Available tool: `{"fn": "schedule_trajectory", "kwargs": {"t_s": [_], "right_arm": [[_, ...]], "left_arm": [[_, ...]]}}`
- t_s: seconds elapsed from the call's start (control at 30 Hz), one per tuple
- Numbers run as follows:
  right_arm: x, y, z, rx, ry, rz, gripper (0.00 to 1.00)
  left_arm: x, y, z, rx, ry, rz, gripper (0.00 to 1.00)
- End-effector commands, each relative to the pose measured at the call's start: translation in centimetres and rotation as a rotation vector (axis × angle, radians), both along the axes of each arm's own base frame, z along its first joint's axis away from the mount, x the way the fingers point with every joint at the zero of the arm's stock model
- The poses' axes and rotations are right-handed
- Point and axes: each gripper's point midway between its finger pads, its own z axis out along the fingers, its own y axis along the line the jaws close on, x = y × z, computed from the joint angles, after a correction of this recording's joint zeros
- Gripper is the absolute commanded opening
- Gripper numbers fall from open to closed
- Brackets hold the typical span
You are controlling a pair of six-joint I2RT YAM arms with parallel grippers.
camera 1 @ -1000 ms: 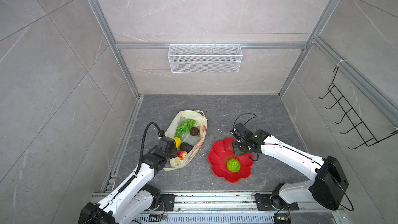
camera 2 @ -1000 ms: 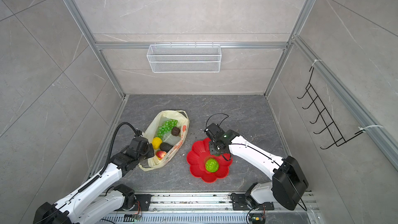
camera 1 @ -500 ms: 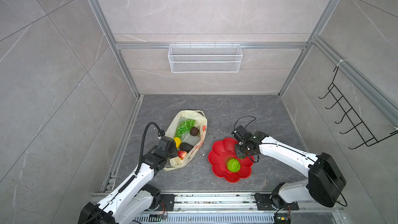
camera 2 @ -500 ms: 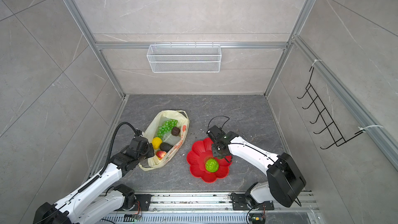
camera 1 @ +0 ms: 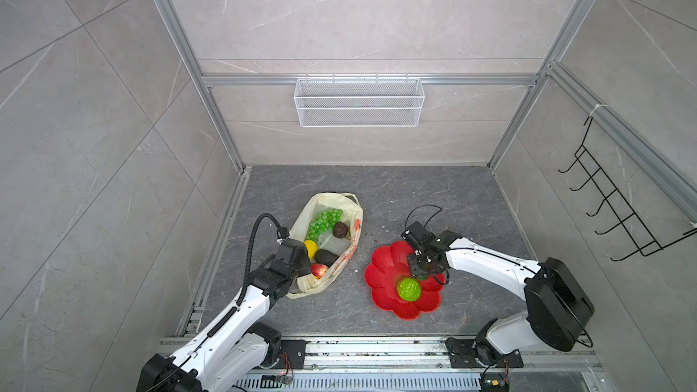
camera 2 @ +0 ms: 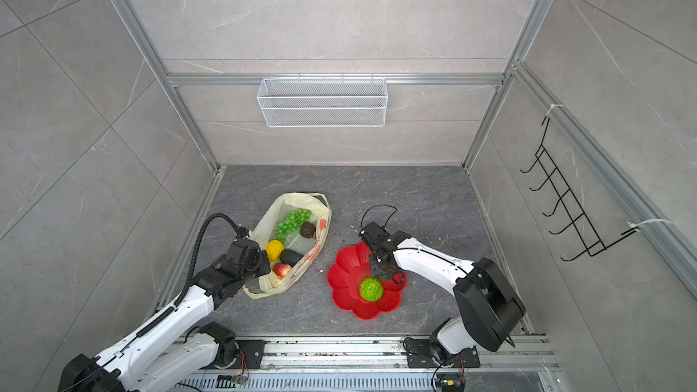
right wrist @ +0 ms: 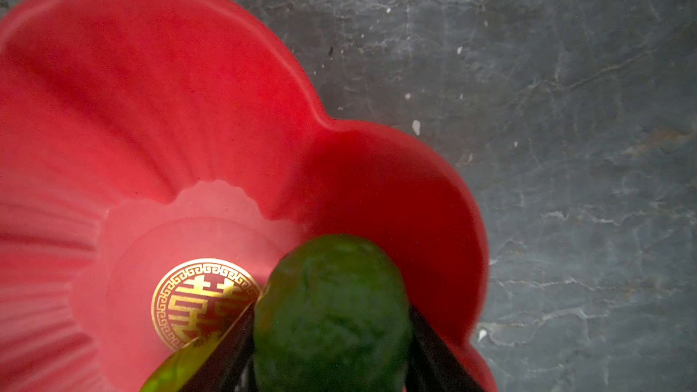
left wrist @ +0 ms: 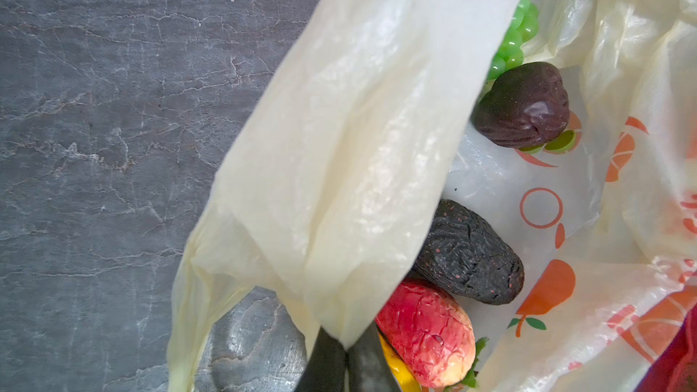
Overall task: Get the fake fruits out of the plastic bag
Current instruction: 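Lower the dark green fruit onto the red plate and open the right gripper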
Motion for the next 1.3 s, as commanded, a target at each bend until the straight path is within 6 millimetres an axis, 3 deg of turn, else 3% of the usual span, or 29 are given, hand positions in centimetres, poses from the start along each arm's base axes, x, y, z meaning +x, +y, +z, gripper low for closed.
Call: {"fn": "schedule_trajectory", "kwargs": {"t_s": [0.0, 0.47, 1.27], "right_arm": [[0.1, 0.1, -0.6, -0.005, 0.006, 0.014, 0.59], [0.2, 0.6, -1.3, 0.01, 0.017, 0.016, 0.63], [0.5, 1.4, 0.4, 0.04, -0.016, 0.022, 0.69]], "left_arm": [[0.5, -0.2, 0.6, -0.006, -0.03, -0.013, 0.0], [0.5, -0.2, 0.6, -0.003, -0.029, -0.013, 0.0], [0.4, 0.0, 0.8, -0.004, -0.038, -0.005, 0.0]]}}
